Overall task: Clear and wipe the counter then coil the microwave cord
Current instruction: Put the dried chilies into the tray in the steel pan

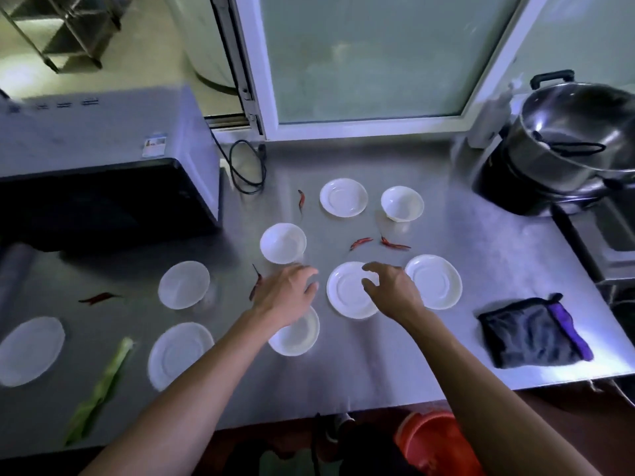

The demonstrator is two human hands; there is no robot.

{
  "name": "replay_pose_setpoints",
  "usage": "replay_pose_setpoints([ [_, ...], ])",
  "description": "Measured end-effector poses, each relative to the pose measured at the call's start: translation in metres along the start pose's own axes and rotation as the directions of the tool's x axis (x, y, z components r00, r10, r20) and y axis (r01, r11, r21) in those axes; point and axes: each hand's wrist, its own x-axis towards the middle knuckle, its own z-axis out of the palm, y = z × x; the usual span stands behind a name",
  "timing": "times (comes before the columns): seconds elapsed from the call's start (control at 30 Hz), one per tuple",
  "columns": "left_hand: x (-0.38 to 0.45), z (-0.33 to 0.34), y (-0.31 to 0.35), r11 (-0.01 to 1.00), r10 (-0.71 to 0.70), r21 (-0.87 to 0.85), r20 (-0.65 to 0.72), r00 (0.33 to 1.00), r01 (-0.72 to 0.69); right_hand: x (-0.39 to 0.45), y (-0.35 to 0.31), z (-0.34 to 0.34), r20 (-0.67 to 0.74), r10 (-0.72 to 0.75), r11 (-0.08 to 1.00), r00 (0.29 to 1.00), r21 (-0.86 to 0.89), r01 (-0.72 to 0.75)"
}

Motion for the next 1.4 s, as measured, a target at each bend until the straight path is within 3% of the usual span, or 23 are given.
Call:
replay_pose_setpoints([
  [0.2, 0.051, 0.025, 0.030, 1.000, -0.005, -0.012, 0.055, 0.998, 0.006, 0.044, 0.041, -0.013, 0.026, 0.020, 1.000, 0.999, -0.019, -0.020],
  [0.43, 0.113, 0.056, 0.042, 0.999, -0.001, -0.036, 0.095, 0.995, 0.005, 0.082, 0.074, -0.011, -0.081, 0.038, 0.999, 0.996, -0.015, -0.039],
  [0.6, 0.157, 0.078, 0.045, 0.999, -0.025, -0.040, 0.037, 0.999, 0.027, 0.110, 0.089, -0.008, -0.158, -0.060, 0.996, 0.986, -0.077, 0.049],
  [0.77, 0.189, 0.094, 0.045, 0.997, -0.069, -0.024, 0.051, 0.996, 0.071, 0.136, 0.092, 0.001, -0.216, -0.060, 0.993, 0.975, -0.116, 0.035],
  [0.87, 0.199, 0.101, 0.047, 0.997, -0.077, -0.002, 0.075, 0.994, 0.077, 0.146, 0.097, 0.012, -0.186, -0.056, 0.987, 0.981, -0.161, 0.025],
  [1.17, 0.205, 0.116, 0.053, 0.999, -0.012, 0.052, 0.085, 0.996, 0.007, 0.157, 0.101, 0.028, -0.297, -0.025, 0.988, 0.954, -0.153, -0.022],
  [1.4, 0.188, 0.112, 0.040, 0.996, -0.030, -0.088, 0.053, 0.998, 0.035, 0.156, 0.094, 0.018, -0.198, -0.018, 0.995, 0.980, -0.104, -0.003],
])
